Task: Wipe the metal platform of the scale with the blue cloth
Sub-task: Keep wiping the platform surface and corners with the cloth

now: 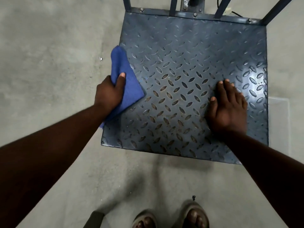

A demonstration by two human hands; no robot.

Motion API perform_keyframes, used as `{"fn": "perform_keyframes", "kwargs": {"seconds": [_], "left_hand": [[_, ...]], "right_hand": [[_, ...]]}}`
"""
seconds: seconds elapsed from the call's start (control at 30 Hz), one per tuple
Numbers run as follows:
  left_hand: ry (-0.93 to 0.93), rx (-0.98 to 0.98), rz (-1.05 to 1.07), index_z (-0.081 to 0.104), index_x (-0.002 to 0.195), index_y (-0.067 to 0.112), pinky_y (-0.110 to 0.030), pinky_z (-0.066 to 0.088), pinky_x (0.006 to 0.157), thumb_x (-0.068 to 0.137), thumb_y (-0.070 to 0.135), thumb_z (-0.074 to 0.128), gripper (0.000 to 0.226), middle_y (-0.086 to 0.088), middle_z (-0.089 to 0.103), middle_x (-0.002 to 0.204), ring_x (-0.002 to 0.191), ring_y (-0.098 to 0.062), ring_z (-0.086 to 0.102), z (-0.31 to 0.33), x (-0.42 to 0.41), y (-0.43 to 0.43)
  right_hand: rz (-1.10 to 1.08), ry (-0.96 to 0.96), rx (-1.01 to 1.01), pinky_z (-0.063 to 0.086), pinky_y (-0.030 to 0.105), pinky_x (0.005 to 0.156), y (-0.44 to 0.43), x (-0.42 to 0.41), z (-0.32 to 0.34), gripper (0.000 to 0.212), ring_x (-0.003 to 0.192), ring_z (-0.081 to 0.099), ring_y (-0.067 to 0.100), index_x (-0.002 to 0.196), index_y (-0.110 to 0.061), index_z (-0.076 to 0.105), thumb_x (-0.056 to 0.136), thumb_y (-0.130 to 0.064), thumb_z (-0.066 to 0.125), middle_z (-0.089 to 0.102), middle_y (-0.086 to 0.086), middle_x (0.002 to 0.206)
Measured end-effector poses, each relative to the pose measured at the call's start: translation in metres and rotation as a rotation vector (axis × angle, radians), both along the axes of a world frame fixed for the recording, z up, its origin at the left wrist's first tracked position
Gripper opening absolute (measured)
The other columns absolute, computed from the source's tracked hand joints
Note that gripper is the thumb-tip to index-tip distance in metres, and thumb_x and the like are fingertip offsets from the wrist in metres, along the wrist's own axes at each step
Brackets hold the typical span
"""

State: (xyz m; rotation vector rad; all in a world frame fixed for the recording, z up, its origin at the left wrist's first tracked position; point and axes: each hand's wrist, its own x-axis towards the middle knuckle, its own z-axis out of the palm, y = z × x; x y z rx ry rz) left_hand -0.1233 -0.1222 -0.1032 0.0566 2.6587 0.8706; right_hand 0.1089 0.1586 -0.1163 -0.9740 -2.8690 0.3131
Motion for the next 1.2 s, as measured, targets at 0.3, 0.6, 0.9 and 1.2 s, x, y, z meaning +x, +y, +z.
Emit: {"fn": "perform_keyframes", "kwargs": {"seconds": [0.3,0.6,0.9,1.2], "left_hand": [[0.376,-0.321,-0.745,0.019,0.172,0.006,-0.049,0.004,0.137,0.109,0.062,0.037,0.087,-0.017,0.008,0.181,0.169,-0.031,0.008,-0.012,0.125,-0.040],[0.457,-0.200,-1.251,0.019,0.173,0.017,-0.051,0.007,0.136,0.106,0.069,0.035,0.087,-0.006,0.015,0.182,0.168,-0.022,0.013,-0.012,0.067,0.016],[0.386,-0.210,-0.917,0.016,0.172,0.006,-0.057,0.008,0.135,0.100,0.072,0.042,0.101,-0.021,0.016,0.179,0.167,-0.039,0.013,-0.002,0.063,0.080],[0.504,-0.092,-0.734,0.050,0.160,0.010,-0.055,0.036,0.124,0.100,0.050,0.050,0.072,-0.018,0.046,0.165,0.149,-0.041,0.046,0.007,0.046,0.070]], "right_hand": [[-0.002,-0.020,0.001,0.016,0.048,0.127,0.000,-0.001,0.002,0.062,0.154,0.024,0.031,0.162,-0.020,0.025,0.104,-0.043,0.029,0.023,0.009,0.170],[-0.012,-0.011,0.001,0.014,0.046,0.128,0.002,0.000,-0.001,0.061,0.154,0.025,0.029,0.162,-0.021,0.026,0.105,-0.041,0.032,0.023,0.007,0.170],[-0.014,0.002,0.004,0.015,0.045,0.128,0.001,0.001,-0.003,0.061,0.154,0.025,0.027,0.162,-0.021,0.028,0.105,-0.042,0.032,0.024,0.006,0.170],[-0.020,0.010,0.033,0.019,0.046,0.126,0.002,0.000,-0.006,0.061,0.153,0.029,0.027,0.160,-0.018,0.034,0.103,-0.041,0.034,0.028,0.007,0.168]]}}
